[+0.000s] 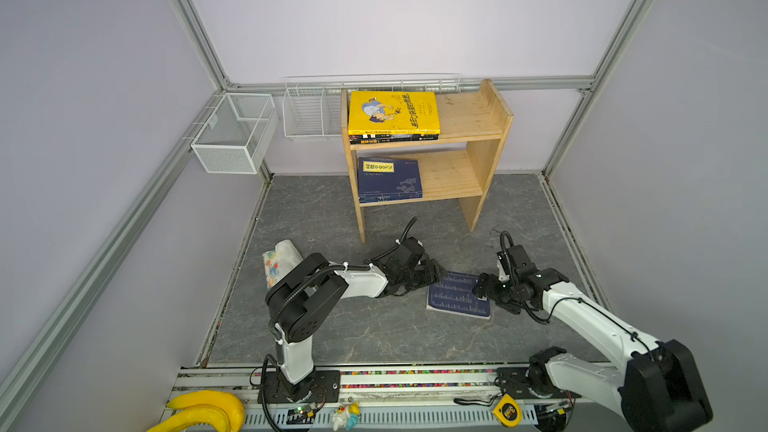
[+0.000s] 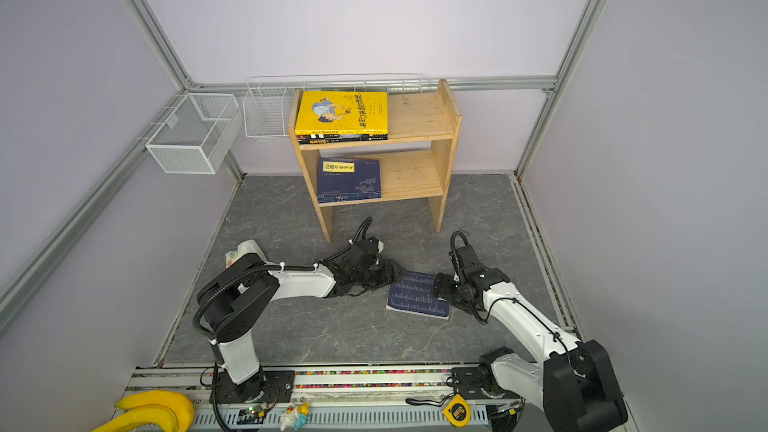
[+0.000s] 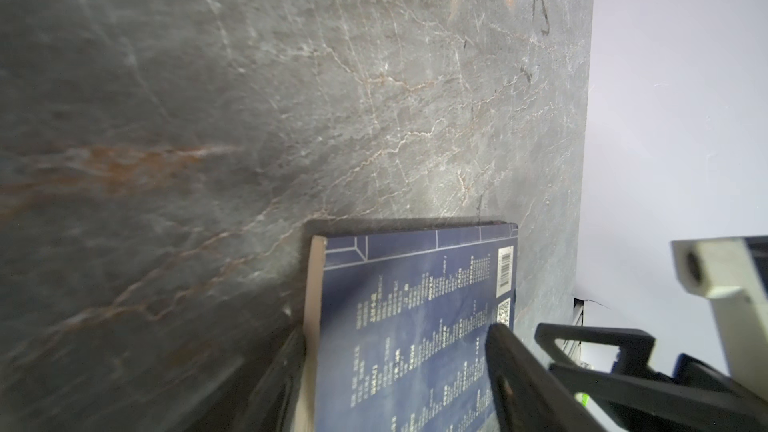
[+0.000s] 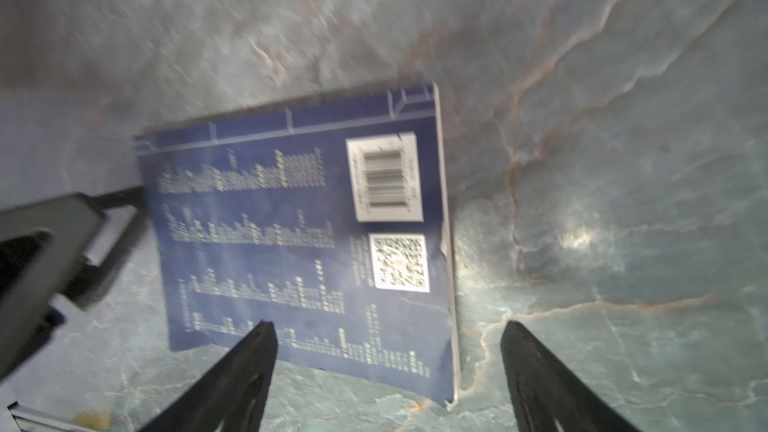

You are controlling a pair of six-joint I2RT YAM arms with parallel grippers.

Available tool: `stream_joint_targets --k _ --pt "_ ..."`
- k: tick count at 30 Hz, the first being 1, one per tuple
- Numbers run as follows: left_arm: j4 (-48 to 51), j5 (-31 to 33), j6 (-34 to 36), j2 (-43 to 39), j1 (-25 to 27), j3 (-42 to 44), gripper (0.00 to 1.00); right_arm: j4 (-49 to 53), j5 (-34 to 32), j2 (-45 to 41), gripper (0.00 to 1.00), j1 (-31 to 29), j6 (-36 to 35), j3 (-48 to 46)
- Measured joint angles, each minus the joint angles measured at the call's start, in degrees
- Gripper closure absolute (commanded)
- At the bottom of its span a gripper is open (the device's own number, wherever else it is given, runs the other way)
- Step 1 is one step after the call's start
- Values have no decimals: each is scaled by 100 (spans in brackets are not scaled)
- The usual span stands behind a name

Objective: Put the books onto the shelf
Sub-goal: 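Grasp the barcode blue book's edge with the right gripper while left holds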

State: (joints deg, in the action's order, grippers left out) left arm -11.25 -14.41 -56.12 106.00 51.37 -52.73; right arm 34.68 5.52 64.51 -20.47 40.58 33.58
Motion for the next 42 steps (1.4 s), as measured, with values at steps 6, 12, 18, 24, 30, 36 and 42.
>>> stream_joint_targets --k 6,12,18,24,30,36,42 --pt "83 -48 2 42 0 -83 29 -245 540 -151 26 61 0 -533" --pt "-68 -208 11 164 -48 -140 30 -549 876 -129 47 94 208 -680" --pt "-173 -254 -2 201 -63 -140 30 -592 907 -564 56 127 439 -717" --pt "-160 -256 2 201 -63 -146 30 -466 695 -1043 62 225 573 -636" --pt "-151 -256 13 201 -63 -151 31 -199 518 -859 61 245 573 -573" --pt "-153 -256 22 205 -63 -151 31 15 374 -804 61 245 455 -407" --pt "-153 -258 22 208 -63 -151 31 -236 529 -820 63 245 514 -479"
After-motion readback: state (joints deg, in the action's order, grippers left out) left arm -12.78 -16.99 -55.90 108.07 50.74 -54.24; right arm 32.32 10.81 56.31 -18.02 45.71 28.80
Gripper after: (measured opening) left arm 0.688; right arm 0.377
